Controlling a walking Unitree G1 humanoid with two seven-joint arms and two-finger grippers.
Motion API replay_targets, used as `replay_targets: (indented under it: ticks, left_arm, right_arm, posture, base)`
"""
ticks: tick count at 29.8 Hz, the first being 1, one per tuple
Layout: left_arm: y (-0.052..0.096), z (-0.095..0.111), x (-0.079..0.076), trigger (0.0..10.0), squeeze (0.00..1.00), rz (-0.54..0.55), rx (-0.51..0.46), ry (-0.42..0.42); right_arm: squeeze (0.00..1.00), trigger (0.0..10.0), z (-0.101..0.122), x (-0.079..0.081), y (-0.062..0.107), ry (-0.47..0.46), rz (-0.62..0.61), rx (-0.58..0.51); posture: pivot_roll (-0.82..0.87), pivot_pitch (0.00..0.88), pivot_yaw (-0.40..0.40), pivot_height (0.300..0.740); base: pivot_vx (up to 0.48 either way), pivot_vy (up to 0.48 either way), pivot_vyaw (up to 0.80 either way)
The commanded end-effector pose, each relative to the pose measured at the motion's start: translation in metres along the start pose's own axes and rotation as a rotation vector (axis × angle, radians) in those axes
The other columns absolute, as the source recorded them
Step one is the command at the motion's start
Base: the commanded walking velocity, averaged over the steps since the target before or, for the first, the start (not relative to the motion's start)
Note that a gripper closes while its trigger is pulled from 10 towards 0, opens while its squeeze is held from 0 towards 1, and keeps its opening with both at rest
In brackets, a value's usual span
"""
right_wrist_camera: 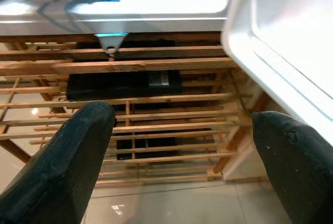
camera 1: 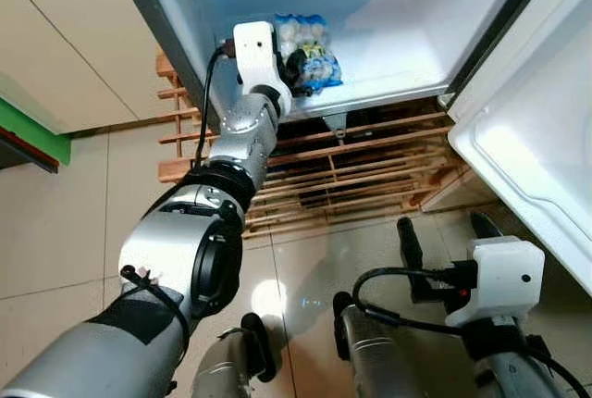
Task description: Restocking fridge
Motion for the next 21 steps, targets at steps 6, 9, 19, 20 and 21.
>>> replay_targets:
  ticks: [6, 9, 19, 20, 21]
  left_arm:
    - [0.001, -0.002, 0.015, 10.0, 1.0, 0.062, 0.042, -0.029]
    - [-0.002, 0.01, 0.013, 10.0, 1.0, 0.057, 0.009, -0.073]
    - [-0.009, 0.058, -0.006, 10.0, 1.0, -0.004, -0.146, -0.183]
    - [-0.01, 0.063, -0.008, 10.0, 0.98, -0.009, -0.165, -0.189]
    - [-0.01, 0.071, -0.013, 10.0, 0.0, -0.029, -0.199, -0.177]
  right_arm:
    - [0.0, 10.0, 0.003, 0.0, 0.002, -0.003, 0.007, 0.006]
    - [0.0, 10.0, 0.004, 0.001, 0.0, -0.007, 0.012, -0.001]
    - [0.0, 10.0, 0.003, 0.002, -0.01, -0.016, 0.022, -0.013]
    - [0.0, 10.0, 0.003, 0.003, -0.012, -0.017, 0.024, -0.018]
    - [0.0, 10.0, 0.003, 0.003, -0.016, -0.018, 0.028, -0.027]
  posture:
    - [-0.51, 0.387, 0.07, 0.74]
    - [-0.5, 0.381, 0.069, 0.74]
    - [-0.46, 0.352, 0.07, 0.74]
    - [-0.46, 0.352, 0.07, 0.74]
    - [-0.43, 0.334, 0.069, 0.74]
  base:
    - [0.0, 0.0, 0.0]
    - [0.0, 0.0, 0.0]
    - [0.0, 0.0, 0.0]
    - [0.0, 0.0, 0.0]
    - [0.0, 0.0, 0.0]
Point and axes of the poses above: a point about 5 cm out from each wrist's last joint towards the gripper, its own y axis pointing back from the gripper into the wrist, its own z axis along the axis of the wrist's last joint, x = y × z, the point moved 1 cm from there along -y, pointing out of the wrist towards the gripper, and after that the axes turned 11 degrees about y, right-handed, at the moved point
